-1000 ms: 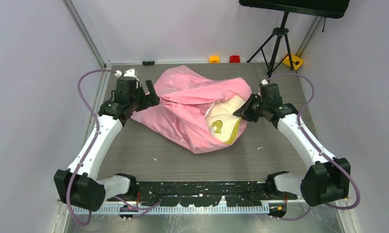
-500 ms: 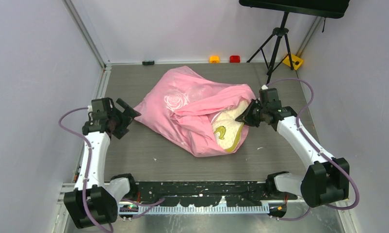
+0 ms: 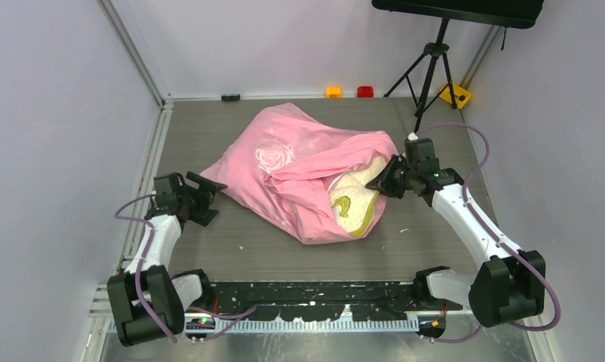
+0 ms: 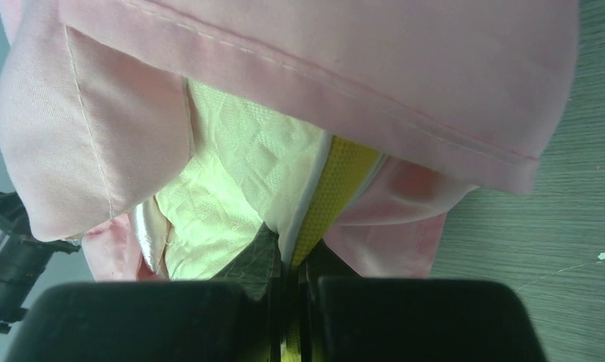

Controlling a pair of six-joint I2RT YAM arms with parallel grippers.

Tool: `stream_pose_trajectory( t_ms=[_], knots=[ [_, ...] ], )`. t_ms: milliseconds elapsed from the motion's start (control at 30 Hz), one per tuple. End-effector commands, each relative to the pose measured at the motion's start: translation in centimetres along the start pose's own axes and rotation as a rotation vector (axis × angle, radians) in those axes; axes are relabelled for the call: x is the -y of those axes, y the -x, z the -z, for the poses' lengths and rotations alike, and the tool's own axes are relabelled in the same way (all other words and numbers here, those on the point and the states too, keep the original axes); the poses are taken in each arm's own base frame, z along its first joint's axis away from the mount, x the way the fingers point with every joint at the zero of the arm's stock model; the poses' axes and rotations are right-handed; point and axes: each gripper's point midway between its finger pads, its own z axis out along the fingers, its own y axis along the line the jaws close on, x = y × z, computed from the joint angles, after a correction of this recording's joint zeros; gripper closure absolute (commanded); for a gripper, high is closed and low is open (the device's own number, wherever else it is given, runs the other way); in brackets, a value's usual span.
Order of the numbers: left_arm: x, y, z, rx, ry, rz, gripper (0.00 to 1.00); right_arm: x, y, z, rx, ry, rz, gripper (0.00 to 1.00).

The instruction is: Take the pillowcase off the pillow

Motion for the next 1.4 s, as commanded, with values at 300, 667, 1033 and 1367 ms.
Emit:
stream_pose_trajectory(
  t_ms=[300, 667, 1033, 1367],
  knots=[
    [4.4, 7.4, -3.7, 0.251, -0.181, 0.106, 0.08, -2.8, 1.2, 2.1, 0.068, 0.121, 0.028, 1.0],
    [2.0, 9.9, -6.9, 0.261, -0.112, 0.277, 0.32, -3.2, 1.3, 2.1, 0.062, 0.134, 0.033, 1.0],
    [1.9, 12.6, -8.8, 0.316, -0.079, 0.3, 1.0, -4.8, 2.5, 4.3, 0.093, 0.176, 0.0, 1.0],
    [0.7, 19.5, -4.3, 0.61, 0.062, 0.366, 1.0, -4.7, 6.7, 11.0, 0.231, 0.14, -0.11, 1.0]
  ],
)
